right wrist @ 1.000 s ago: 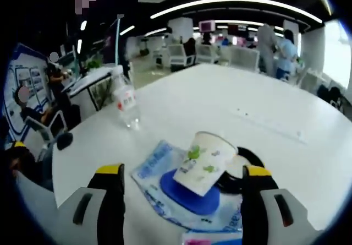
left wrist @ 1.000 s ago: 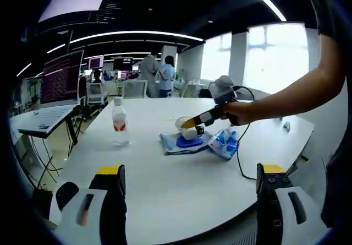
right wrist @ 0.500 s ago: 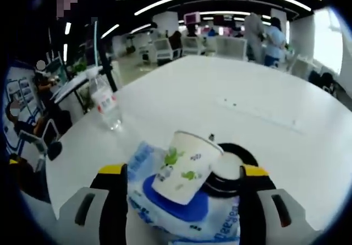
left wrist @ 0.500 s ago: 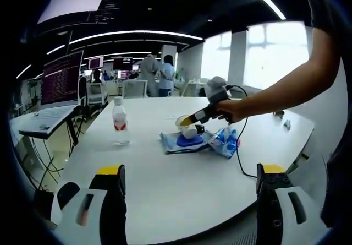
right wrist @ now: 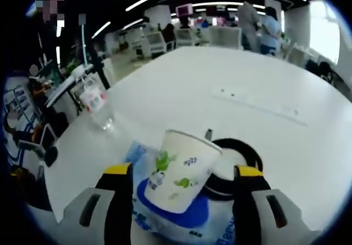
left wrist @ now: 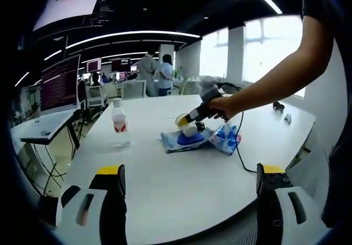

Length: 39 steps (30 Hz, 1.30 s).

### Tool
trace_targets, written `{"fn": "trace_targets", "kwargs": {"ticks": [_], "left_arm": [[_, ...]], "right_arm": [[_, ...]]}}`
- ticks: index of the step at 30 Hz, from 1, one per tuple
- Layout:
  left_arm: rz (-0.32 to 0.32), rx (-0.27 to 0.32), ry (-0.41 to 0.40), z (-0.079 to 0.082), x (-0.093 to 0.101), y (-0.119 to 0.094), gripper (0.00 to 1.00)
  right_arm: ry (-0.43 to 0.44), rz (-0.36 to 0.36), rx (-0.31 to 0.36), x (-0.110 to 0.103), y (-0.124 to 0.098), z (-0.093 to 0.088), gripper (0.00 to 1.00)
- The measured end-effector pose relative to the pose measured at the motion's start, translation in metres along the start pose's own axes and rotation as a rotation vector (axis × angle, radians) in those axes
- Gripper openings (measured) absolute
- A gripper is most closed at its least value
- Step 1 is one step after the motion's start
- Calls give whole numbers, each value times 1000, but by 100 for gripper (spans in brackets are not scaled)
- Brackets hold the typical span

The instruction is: Arrange the tabletop items into an orderly group along one side of the table until the central work area is clear of visible clutter.

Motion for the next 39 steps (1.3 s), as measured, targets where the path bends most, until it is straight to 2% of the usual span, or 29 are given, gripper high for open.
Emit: {"fn": "trace_targets", "kwargs": {"ticks": [8,15,29,39], "left_arm": [[-2,-3,35,0,2,0,100],[0,-6,70,-1,3,0,100],[-8,-16,79,-5,3,0,100],[-9,-20,80,-6,3,1,100]], "right_arm": [[35,-2,-19,-5,6,4,66],[108,-10,-29,-7,12,5,61],[164,-36,-76,1,18,10,54],[176,-29,-103,4,21,8,49]]}}
Point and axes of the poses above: the point that each gripper's makers call its tool centre point, and the gripper's own axes: y roughly forward along the fingers, x roughly to its right, z roughly out of its top, the point moved 5 cm from there along -y, roughly backward along the fingers, and after that the axes turned 4 degrees about z, right-handed, at the moved point
